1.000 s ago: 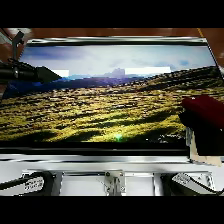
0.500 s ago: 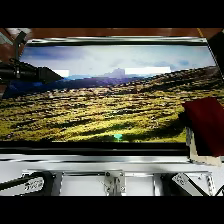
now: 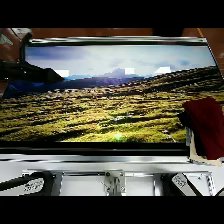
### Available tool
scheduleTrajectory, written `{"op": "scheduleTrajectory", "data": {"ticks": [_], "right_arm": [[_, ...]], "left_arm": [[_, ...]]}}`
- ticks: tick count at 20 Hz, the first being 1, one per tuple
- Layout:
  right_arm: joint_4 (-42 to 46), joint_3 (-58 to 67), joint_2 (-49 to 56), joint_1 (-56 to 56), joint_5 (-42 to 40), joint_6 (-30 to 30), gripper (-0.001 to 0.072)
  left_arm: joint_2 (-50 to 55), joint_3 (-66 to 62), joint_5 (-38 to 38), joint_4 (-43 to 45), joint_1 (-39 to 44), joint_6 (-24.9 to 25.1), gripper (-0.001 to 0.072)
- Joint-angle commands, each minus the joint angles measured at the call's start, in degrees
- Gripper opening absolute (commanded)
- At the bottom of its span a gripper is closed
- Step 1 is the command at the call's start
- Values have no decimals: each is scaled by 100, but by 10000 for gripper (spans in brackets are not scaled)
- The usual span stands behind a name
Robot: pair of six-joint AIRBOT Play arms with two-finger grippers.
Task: Fold the shirts.
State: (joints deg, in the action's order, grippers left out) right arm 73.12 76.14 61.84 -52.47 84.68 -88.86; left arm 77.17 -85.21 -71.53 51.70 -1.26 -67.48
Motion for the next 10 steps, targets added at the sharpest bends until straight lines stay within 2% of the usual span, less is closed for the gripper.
{"op": "scheduleTrajectory", "data": {"ticks": [1, 2, 3, 4, 5, 8, 10], "right_arm": [[-310, 376, -177, 1478, -826, 177, 572], [192, 341, -131, 2212, -780, 184, 573], [671, 264, -55, 2857, -748, 87, 620], [1014, 166, 85, 3429, -684, -114, 669], [1097, 96, 269, 3847, -540, -297, 669], [1102, 87, 743, 4599, 68, -282, 668], [1097, 87, 881, 4933, 94, -286, 668]], "left_arm": [[46, -96, -59, 3248, 903, -1517, 41], [118, -96, -376, 3779, 1172, -1746, 55], [216, -96, -734, 3895, 1355, -1746, 221], [356, -96, -1093, 3869, 1493, -1764, 529], [498, -94, -1362, 3871, 1598, -1912, 649], [647, -96, -1547, 3733, 1672, -1943, 648], [601, -94, -1408, 3620, 1655, -1941, 649]]}}
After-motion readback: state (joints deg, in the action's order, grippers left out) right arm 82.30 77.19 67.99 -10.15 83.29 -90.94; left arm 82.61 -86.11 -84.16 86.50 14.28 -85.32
